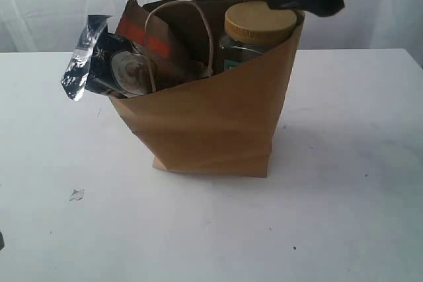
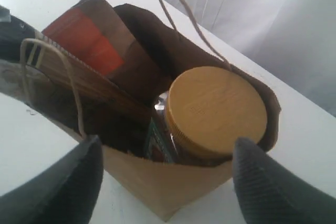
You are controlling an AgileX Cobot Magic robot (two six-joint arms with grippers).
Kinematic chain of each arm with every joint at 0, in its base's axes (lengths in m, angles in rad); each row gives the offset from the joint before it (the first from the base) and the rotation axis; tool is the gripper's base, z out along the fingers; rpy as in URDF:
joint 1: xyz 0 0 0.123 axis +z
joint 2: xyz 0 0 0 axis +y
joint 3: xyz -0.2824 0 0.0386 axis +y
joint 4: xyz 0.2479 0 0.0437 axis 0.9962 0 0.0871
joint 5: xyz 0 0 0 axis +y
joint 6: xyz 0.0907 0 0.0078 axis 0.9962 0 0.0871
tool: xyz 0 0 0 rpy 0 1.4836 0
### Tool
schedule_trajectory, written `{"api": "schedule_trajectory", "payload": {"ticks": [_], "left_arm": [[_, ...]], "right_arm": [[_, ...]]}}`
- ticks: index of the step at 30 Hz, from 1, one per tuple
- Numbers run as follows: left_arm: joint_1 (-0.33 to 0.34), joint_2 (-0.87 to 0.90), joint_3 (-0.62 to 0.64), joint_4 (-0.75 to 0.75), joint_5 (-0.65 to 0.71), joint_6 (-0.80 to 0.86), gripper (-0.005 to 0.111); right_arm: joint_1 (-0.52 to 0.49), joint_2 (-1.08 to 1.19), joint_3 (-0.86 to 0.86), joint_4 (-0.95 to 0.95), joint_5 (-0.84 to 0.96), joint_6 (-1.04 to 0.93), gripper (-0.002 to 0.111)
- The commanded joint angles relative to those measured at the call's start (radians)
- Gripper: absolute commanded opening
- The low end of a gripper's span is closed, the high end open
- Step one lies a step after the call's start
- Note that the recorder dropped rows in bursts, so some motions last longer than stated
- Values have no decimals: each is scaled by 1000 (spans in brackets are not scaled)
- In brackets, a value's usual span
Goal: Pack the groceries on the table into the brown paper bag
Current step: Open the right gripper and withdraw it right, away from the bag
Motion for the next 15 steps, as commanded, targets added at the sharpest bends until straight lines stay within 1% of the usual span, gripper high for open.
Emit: {"api": "schedule_trajectory", "payload": {"ticks": [1,6,11,15], "left_arm": [[-1,-5,3,-8,-3,-1,0],[-1,-5,3,-8,-3,-1,0],[-1,-5,3,-8,-3,-1,0],[-1,-5,3,-8,-3,-1,0]], "right_arm": [[-7,-101,129,-10,-51,4,50],[-7,-203,307,-11,-114,4,26],[-7,-308,477,-1,-209,6,0],[-7,-371,547,-1,-259,4,0]]}}
